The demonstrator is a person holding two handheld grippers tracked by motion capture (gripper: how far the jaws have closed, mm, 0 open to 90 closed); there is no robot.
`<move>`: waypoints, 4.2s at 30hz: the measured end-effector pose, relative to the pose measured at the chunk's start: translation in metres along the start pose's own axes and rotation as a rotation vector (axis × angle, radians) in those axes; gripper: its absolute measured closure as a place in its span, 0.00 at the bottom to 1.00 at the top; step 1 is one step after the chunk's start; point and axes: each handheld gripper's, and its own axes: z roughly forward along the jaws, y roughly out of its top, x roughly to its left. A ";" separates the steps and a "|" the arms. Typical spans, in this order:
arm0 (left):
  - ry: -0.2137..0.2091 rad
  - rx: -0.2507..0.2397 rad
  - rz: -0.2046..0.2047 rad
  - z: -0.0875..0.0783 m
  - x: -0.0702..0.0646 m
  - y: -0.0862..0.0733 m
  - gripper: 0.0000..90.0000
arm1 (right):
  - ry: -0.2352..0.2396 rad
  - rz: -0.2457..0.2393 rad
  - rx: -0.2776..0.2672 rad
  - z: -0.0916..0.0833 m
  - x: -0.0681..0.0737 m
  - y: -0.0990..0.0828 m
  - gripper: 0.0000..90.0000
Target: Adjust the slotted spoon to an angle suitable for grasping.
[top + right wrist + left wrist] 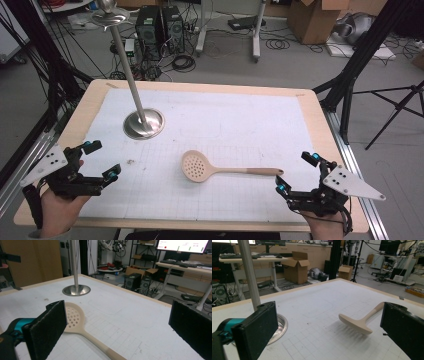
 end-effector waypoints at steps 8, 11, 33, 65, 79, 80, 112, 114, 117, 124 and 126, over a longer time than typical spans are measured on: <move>-0.005 0.004 0.001 0.002 0.000 -0.001 0.02 | -0.008 -0.002 0.003 -0.004 0.001 0.000 0.01; -0.009 0.004 0.000 0.002 0.000 -0.001 0.02 | -0.009 -0.009 -0.008 -0.005 0.002 0.000 0.01; -0.006 0.010 -0.009 -0.002 0.001 -0.005 0.02 | 0.079 -0.026 0.073 0.011 0.000 -0.008 0.18; 0.025 0.032 -0.015 -0.015 0.000 -0.013 0.02 | 0.211 0.064 0.332 0.068 -0.017 -0.062 0.99; 0.030 0.045 -0.014 -0.016 -0.001 -0.016 0.02 | 0.118 0.083 0.454 0.084 -0.025 -0.080 0.99; 0.030 0.046 -0.016 -0.016 -0.001 -0.016 0.02 | 0.118 0.083 0.454 0.084 -0.025 -0.080 0.99; 0.042 0.068 -0.026 -0.016 0.000 -0.022 0.02 | 0.044 0.007 0.521 0.106 -0.028 -0.104 1.00; 0.041 0.068 -0.021 -0.015 -0.001 -0.022 0.02 | 0.035 0.004 0.521 0.108 -0.027 -0.103 1.00; 0.038 0.070 -0.019 -0.015 -0.001 -0.022 0.02 | 0.027 -0.006 0.519 0.112 -0.028 -0.103 1.00; 0.039 0.067 -0.024 -0.016 -0.001 -0.022 0.02 | -0.001 -0.020 0.519 0.126 -0.029 -0.100 1.00; 0.038 0.066 -0.021 -0.016 -0.001 -0.022 0.02 | -0.001 -0.018 0.522 0.129 -0.030 -0.100 1.00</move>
